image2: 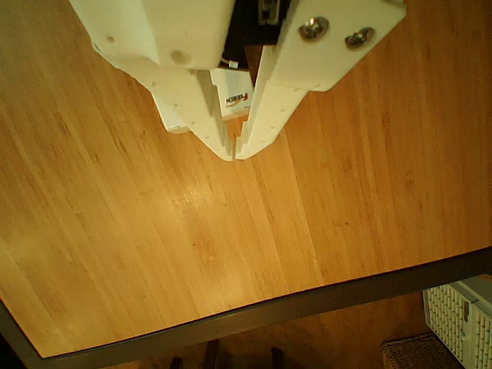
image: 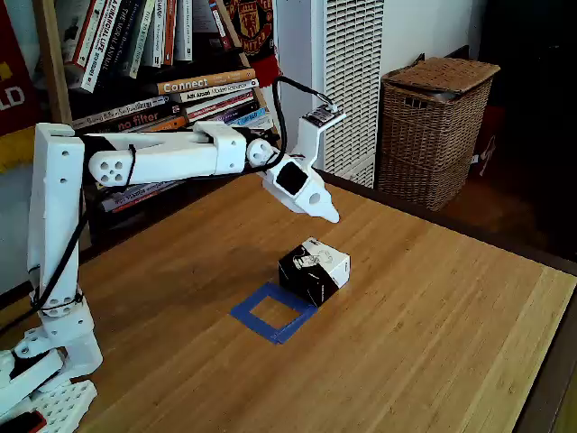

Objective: Push the box on top of the target

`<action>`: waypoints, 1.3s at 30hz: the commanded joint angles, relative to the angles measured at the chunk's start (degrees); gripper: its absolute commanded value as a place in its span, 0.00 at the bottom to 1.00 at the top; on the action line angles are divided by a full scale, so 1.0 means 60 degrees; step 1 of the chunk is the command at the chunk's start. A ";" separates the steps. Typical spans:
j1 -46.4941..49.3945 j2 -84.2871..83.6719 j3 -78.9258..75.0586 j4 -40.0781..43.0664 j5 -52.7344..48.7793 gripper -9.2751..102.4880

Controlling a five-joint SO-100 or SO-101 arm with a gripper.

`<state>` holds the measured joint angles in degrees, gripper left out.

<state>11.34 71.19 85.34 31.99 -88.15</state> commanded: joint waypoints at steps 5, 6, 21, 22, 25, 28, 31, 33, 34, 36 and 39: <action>0.0293 -0.0190 0.0337 -0.0967 -0.0381 0.08; 0.0337 -0.0249 0.0381 -0.1040 -0.0439 0.08; 0.0439 -0.0527 0.0571 -0.1201 -0.0820 0.08; 0.0425 -0.0527 0.0571 -0.1172 -0.0850 0.08; 0.0396 -0.0542 0.0601 -0.1143 -0.0879 0.08; 0.0366 -0.0542 0.0659 -0.1113 -0.0879 0.08; 0.0337 -0.0527 0.0688 -0.1011 -0.0952 0.08; 0.0322 -0.0513 0.0688 -0.0864 -0.1011 0.08; 0.0308 -0.0513 0.0688 -0.0835 -0.1025 0.08; 0.0293 -0.0513 0.0703 -0.0762 -0.1055 0.08; 0.0278 -0.0513 0.0762 -0.0703 -0.1099 0.08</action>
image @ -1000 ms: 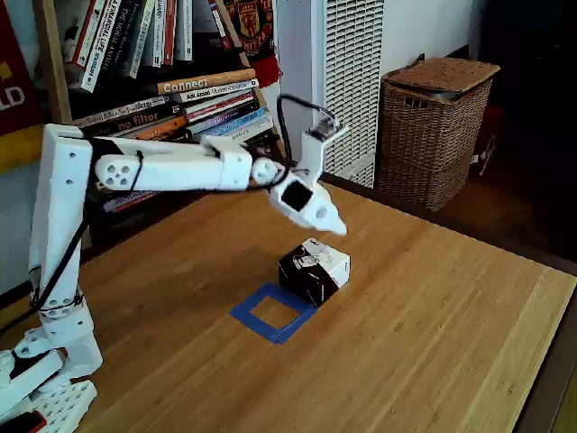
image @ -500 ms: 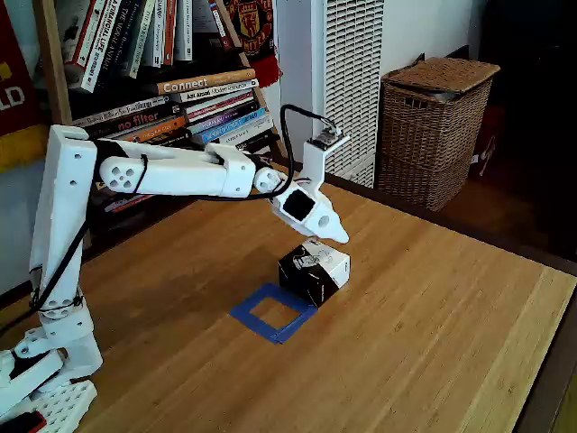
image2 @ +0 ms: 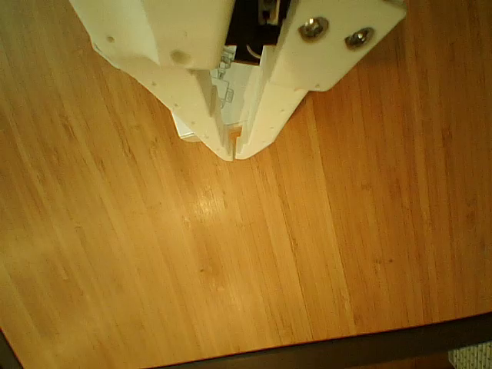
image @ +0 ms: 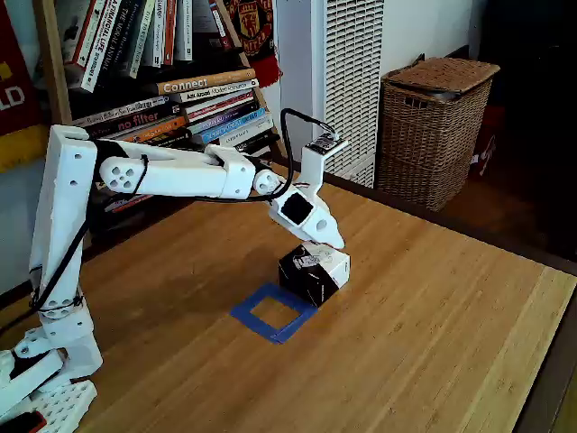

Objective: Push the box on top of the target

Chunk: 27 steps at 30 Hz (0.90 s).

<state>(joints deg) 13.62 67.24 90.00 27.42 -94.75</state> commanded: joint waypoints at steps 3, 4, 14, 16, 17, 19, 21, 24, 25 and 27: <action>-0.0103 0.0146 0.0029 0.0073 -0.0029 0.08; -0.0103 0.0132 0.0044 0.0073 -0.0029 0.08; 0.0044 0.0073 0.0088 -0.0059 -0.0234 0.08; 0.0103 0.0073 0.0103 -0.0132 -0.0322 0.08; 0.0146 0.0059 0.0103 -0.0161 -0.0352 0.08; 0.0205 0.0059 0.0103 -0.0249 -0.0396 0.08; 0.0293 0.0088 0.0161 -0.0322 -0.0498 0.08; 0.0396 0.0176 0.0293 -0.0366 -0.0630 0.08; 0.0425 0.0190 0.0322 -0.0352 -0.0688 0.08; 0.0454 0.0220 0.0425 -0.0322 -0.0732 0.08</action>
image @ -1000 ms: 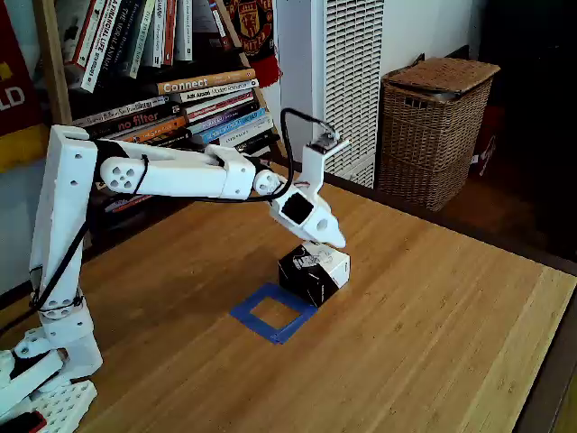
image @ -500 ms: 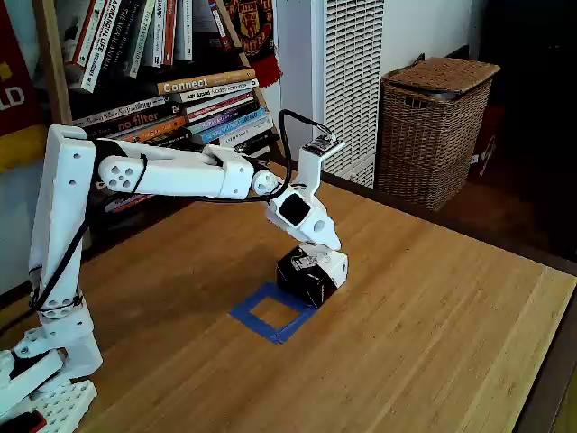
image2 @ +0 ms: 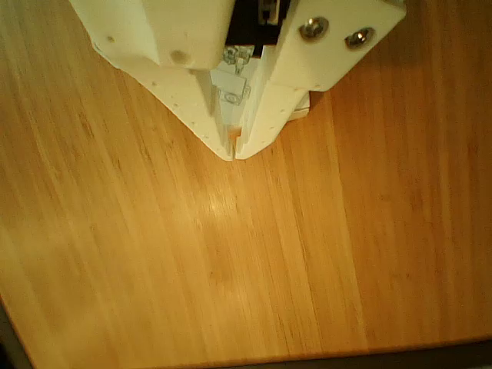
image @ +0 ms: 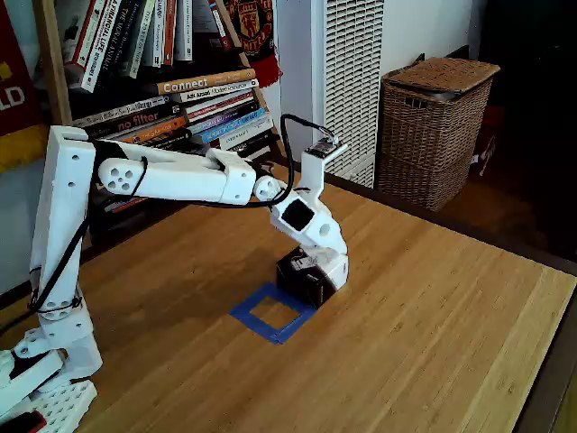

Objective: Push the box on top of the target

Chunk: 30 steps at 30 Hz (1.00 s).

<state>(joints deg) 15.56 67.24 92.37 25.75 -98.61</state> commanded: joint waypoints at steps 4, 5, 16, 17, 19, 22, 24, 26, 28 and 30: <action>0.0103 0.0220 0.0234 -0.0015 -0.0103 0.08; 0.0088 0.0205 0.0249 -0.0015 -0.0088 0.08; -0.0176 0.0425 0.0571 0.0117 -0.0044 0.08; -0.0220 0.0469 0.0645 0.0117 -0.0044 0.08; -0.0308 0.0557 0.0762 0.0132 0.0000 0.08; -0.0439 0.0703 0.0850 0.0117 0.0132 0.08; -0.0483 0.0820 0.0908 0.0088 0.0161 0.08; -0.0513 0.1011 0.0996 0.0073 0.0161 0.08; -0.0513 0.1230 0.1055 0.0161 0.0146 0.08; -0.0513 0.1450 0.1099 0.0322 0.0132 0.08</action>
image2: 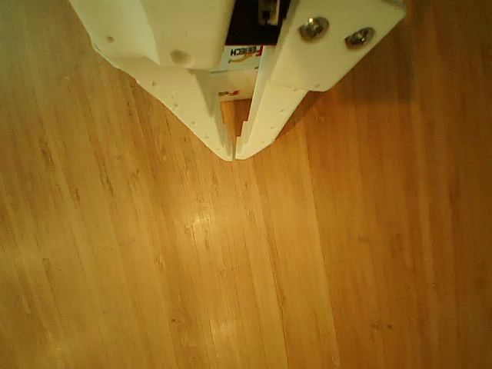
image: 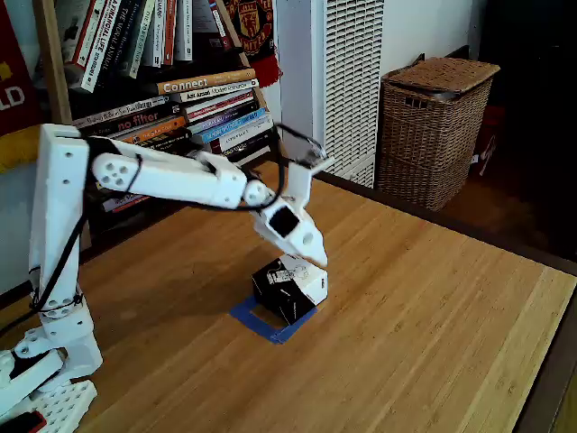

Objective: Push the box on top of the target

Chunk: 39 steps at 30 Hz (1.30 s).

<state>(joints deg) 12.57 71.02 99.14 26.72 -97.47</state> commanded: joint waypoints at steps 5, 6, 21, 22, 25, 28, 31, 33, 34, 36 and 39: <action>-0.0015 0.1230 0.0293 0.0352 -0.0103 0.08; -0.0015 0.1274 0.0366 0.0308 -0.0117 0.08; -0.0161 0.1450 0.1011 0.0073 -0.0088 0.08; -0.0176 0.1479 0.1025 0.0088 -0.0073 0.08; -0.0190 0.1567 0.1040 0.0205 -0.0059 0.08; -0.0190 0.1685 0.1055 0.0337 -0.0059 0.08; -0.0234 0.1772 0.1128 0.0366 -0.0044 0.08; -0.0249 0.1772 0.1157 0.0366 -0.0015 0.08; -0.0264 0.1772 0.1187 0.0352 -0.0015 0.08; -0.0264 0.1787 0.1230 0.0322 -0.0015 0.08; -0.0249 0.1860 0.1274 0.0337 -0.0044 0.08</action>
<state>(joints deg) 11.43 78.05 106.96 28.83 -98.00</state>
